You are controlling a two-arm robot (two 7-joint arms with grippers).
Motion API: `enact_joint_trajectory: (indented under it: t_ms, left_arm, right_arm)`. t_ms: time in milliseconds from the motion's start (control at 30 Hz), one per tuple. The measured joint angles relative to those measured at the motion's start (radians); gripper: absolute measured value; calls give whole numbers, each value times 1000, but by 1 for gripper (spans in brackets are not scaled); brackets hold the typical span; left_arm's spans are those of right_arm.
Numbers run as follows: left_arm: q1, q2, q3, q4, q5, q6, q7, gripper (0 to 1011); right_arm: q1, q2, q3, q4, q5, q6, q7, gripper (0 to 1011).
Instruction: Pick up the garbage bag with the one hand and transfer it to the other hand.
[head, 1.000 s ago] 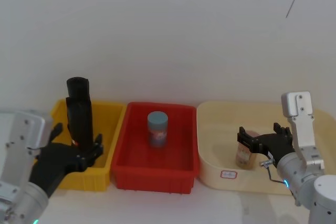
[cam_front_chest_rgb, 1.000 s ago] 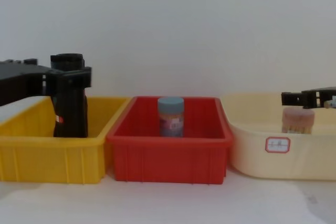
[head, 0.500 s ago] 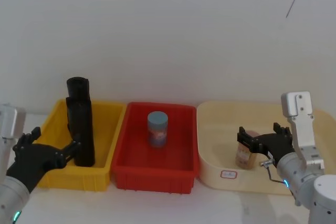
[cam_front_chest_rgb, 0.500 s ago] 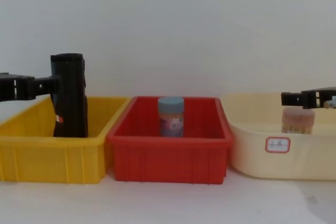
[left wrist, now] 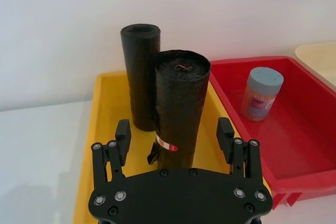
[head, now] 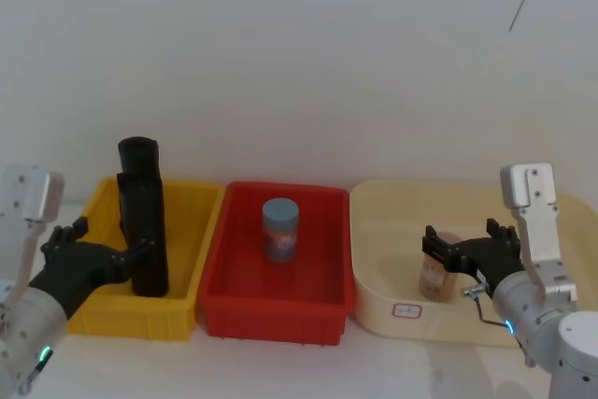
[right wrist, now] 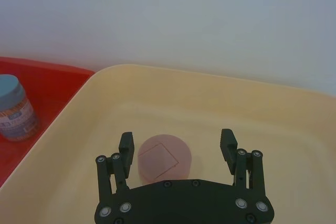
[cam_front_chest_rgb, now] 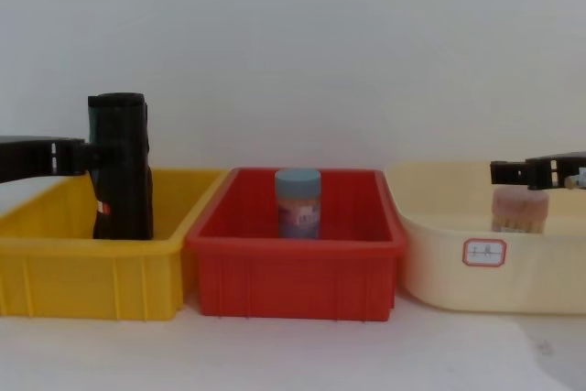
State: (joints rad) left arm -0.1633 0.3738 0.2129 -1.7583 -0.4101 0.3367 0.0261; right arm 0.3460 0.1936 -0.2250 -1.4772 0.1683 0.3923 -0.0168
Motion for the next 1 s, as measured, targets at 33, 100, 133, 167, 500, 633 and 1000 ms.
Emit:
enact_joint_trajectory:
  t_ms: [33, 100, 133, 167, 500, 633, 1000]
  left_arm:
    - [-14, -3, 6, 15, 1, 2, -6, 1001]
    - [-32, -7, 14, 33, 4, 5, -16, 1001]
    - [-32, -7, 14, 33, 4, 5, -16, 1001]
    - [-46, -10, 21, 48, 7, 6, -23, 1001]
    - [-116, -31, 59, 121, 36, 12, -46, 1001]
    - [-133, -40, 69, 137, 56, 14, -36, 1001]
    - [-151, -55, 84, 144, 119, 17, 21, 1001]
  right_arm:
    - [0, 0, 0, 0, 0, 0, 0, 1004]
    - [0, 0, 0, 0, 0, 0, 0, 1004]
    - [0, 0, 0, 0, 0, 0, 0, 1004]
    - [0, 0, 0, 0, 0, 0, 0, 1004]
    - [0, 0, 0, 0, 0, 0, 0, 1004]
    - [0, 0, 0, 0, 0, 0, 0, 1004]
    - [0, 0, 0, 0, 0, 0, 0, 1004]
